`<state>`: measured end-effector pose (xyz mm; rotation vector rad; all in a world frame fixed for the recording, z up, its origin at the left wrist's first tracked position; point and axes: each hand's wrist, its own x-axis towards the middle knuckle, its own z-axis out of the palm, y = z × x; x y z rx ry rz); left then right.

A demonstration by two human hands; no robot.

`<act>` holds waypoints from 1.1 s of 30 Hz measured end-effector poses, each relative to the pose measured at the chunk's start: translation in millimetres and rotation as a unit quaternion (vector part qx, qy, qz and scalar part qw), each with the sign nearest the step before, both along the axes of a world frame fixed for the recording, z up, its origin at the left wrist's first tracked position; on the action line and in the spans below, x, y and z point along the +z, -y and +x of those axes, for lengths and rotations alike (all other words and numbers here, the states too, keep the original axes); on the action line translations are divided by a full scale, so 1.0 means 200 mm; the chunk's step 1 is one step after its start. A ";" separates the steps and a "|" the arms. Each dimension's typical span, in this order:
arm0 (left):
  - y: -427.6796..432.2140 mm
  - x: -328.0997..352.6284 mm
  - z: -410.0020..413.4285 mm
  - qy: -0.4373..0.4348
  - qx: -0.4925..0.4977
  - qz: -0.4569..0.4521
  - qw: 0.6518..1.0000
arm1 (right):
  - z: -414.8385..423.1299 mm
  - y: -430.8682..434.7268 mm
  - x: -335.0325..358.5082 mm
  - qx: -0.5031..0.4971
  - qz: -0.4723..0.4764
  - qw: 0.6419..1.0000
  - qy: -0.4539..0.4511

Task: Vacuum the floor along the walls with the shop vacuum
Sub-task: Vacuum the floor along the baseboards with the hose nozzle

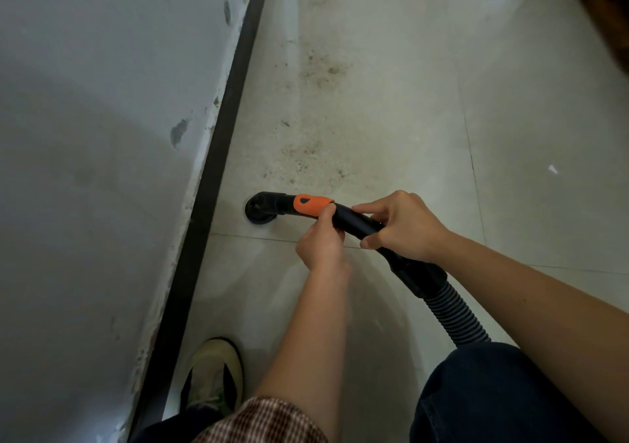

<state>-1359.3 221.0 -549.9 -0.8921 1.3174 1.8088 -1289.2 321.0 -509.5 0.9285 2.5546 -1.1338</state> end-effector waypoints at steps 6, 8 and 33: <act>0.06 -0.02 -0.12 -0.004 0.015 -0.009 1.000 | -0.10 0.07 -0.04 0.001 -0.002 1.000 -0.031; 0.09 -0.02 -0.16 -0.006 0.016 -0.007 1.000 | -0.14 0.09 -0.05 0.013 0.003 0.999 -0.034; 0.08 0.00 -0.23 -0.012 -0.055 0.039 0.998 | -0.16 0.14 -0.04 -0.015 0.067 0.997 -0.030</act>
